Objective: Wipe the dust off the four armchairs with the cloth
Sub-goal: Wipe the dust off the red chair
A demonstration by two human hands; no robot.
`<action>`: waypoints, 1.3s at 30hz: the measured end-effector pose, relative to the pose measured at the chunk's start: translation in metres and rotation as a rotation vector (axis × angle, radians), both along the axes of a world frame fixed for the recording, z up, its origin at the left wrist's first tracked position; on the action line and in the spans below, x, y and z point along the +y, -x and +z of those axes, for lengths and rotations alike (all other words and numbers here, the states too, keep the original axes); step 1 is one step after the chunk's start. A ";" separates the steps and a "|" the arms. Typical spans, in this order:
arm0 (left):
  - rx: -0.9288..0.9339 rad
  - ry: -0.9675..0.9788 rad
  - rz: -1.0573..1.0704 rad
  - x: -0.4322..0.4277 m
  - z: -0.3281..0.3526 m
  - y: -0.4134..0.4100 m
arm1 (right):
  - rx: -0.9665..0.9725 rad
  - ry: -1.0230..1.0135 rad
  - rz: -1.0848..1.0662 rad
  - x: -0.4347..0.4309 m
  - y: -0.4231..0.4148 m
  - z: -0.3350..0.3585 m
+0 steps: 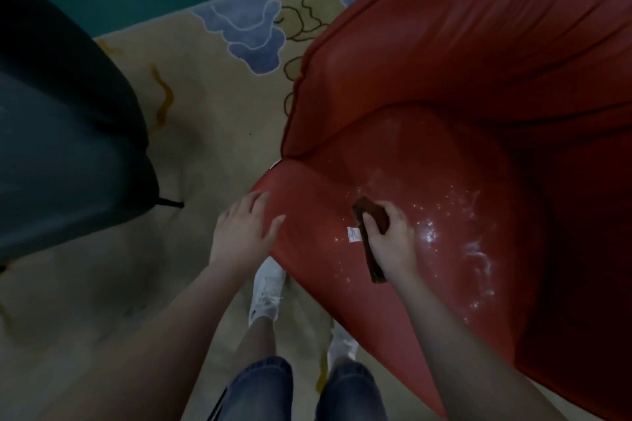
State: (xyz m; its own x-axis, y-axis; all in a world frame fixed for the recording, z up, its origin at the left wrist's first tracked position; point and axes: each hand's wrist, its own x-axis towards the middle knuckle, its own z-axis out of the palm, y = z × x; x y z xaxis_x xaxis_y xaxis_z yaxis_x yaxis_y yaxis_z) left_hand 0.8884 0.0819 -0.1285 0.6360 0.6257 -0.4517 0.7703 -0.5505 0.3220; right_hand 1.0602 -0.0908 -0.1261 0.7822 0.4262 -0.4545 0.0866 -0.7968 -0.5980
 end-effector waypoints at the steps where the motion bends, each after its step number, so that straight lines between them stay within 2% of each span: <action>1: 0.004 0.001 0.022 -0.003 -0.002 0.003 | 0.007 0.003 0.026 0.000 0.000 -0.002; 6: -0.038 -0.022 0.186 -0.034 -0.022 0.020 | -0.001 0.005 0.219 0.001 -0.003 -0.019; 11: -0.020 -0.042 0.244 -0.065 -0.056 0.032 | -0.067 -0.035 0.449 0.003 -0.006 -0.038; 19: -0.037 -0.045 0.374 -0.070 -0.121 0.044 | -0.325 -0.118 0.721 0.067 0.004 -0.095; 28: -0.214 -0.085 0.422 -0.077 -0.173 0.048 | -0.660 -0.180 0.892 0.148 0.047 -0.160; 30: -0.240 -0.098 0.424 -0.079 -0.179 0.050 | -0.667 -0.209 0.971 0.140 0.050 -0.164; 34: -0.266 -0.106 0.416 -0.079 -0.186 0.053 | -0.608 -0.311 1.257 0.096 0.033 -0.156; 36: -0.264 -0.107 0.408 -0.077 -0.186 0.054 | -0.627 -0.295 1.233 0.086 0.019 -0.154; 39: -0.272 -0.101 0.408 -0.076 -0.186 0.053 | -0.645 -0.219 0.921 0.107 0.017 -0.158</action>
